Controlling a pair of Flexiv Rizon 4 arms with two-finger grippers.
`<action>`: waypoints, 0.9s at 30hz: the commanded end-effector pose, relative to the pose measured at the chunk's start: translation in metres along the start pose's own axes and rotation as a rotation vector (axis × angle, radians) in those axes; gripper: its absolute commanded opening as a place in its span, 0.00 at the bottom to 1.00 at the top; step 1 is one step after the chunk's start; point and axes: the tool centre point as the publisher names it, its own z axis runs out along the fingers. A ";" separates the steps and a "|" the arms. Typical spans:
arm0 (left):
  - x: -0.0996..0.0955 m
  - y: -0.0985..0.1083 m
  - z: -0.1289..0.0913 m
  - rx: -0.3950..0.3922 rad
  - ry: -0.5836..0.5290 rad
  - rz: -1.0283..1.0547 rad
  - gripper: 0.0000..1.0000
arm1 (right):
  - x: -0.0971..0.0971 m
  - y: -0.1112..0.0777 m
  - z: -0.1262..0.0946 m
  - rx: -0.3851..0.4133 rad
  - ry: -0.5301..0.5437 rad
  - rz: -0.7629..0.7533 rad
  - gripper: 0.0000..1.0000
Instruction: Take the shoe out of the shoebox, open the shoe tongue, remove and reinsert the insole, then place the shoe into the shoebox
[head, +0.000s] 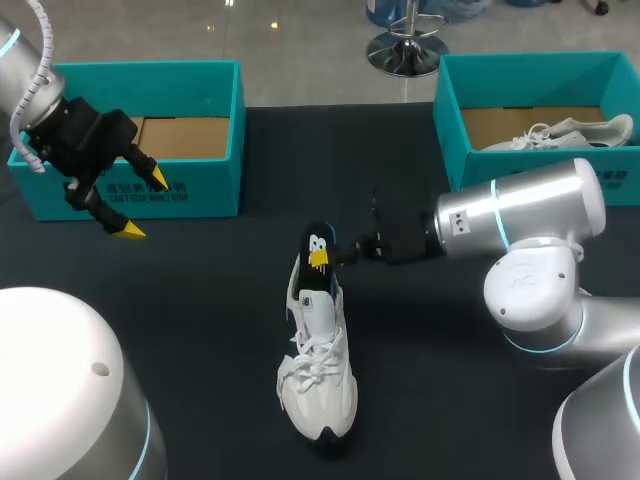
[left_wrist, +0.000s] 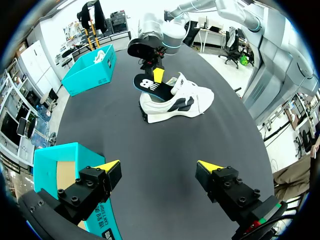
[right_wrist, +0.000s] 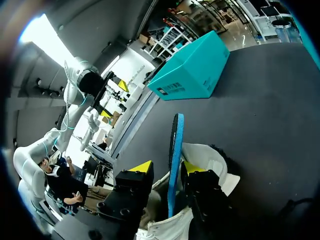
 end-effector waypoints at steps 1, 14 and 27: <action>0.000 0.000 0.000 -0.003 0.002 0.000 1.00 | 0.003 0.002 -0.001 0.016 -0.006 -0.004 0.00; 0.000 0.000 0.000 -0.003 0.002 0.000 1.00 | 0.009 -0.025 0.013 0.017 0.021 0.042 0.00; 0.000 0.000 0.000 -0.003 0.002 0.000 1.00 | 0.009 -0.047 0.020 0.015 0.026 0.096 0.00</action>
